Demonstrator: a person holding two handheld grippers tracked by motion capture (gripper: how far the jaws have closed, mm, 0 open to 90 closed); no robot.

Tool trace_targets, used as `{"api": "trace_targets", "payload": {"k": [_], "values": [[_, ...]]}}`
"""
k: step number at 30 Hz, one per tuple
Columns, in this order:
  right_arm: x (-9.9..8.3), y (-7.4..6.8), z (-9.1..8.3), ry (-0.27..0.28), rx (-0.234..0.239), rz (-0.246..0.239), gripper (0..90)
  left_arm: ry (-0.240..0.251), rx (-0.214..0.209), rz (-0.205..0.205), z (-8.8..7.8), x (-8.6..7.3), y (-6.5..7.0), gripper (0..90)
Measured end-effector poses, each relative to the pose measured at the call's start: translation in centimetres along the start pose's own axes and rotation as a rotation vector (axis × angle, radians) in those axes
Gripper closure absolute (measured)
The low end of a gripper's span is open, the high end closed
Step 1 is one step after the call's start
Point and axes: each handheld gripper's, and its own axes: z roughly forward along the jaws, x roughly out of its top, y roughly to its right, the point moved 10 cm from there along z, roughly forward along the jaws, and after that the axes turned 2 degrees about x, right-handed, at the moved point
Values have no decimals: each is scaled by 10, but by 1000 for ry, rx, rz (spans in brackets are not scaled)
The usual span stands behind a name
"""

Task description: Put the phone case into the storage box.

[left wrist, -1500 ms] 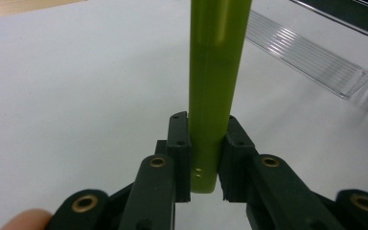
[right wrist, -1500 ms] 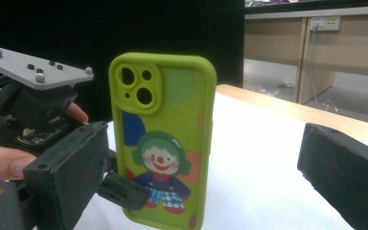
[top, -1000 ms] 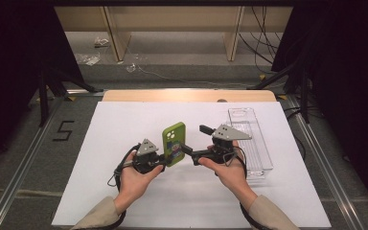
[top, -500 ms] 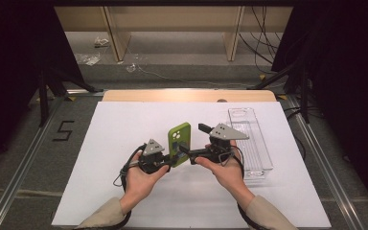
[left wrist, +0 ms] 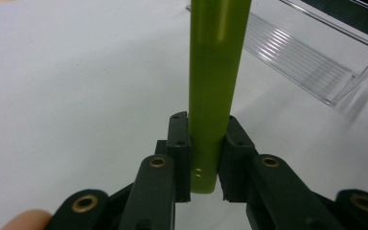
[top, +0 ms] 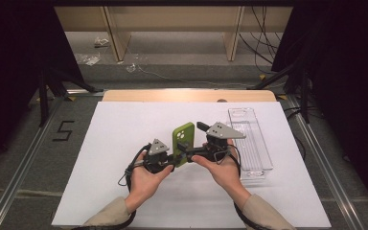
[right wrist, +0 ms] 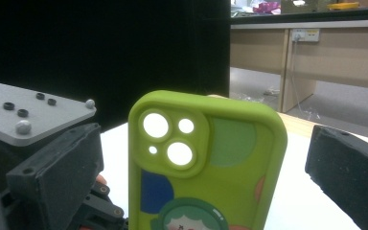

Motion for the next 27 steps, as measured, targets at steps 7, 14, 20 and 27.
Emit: {"api": "trace_targets", "payload": {"k": [7, 14, 20, 27], "values": [[0, 1, 7, -1, -16, 4, 4, -2, 4, 0, 2, 1, 2, 769], [-2, 1, 11, -9, -19, 9, 7, -4, 2, 4, 2, 1, 4, 769], [-2, 2, 13, -8, -29, 14, 33, -1, 1, 9, 3, 2, 5, 768], [-2, 3, 13, -7, -38, 16, 75, 0, 2, 13, 3, 2, 6, 769]]}}
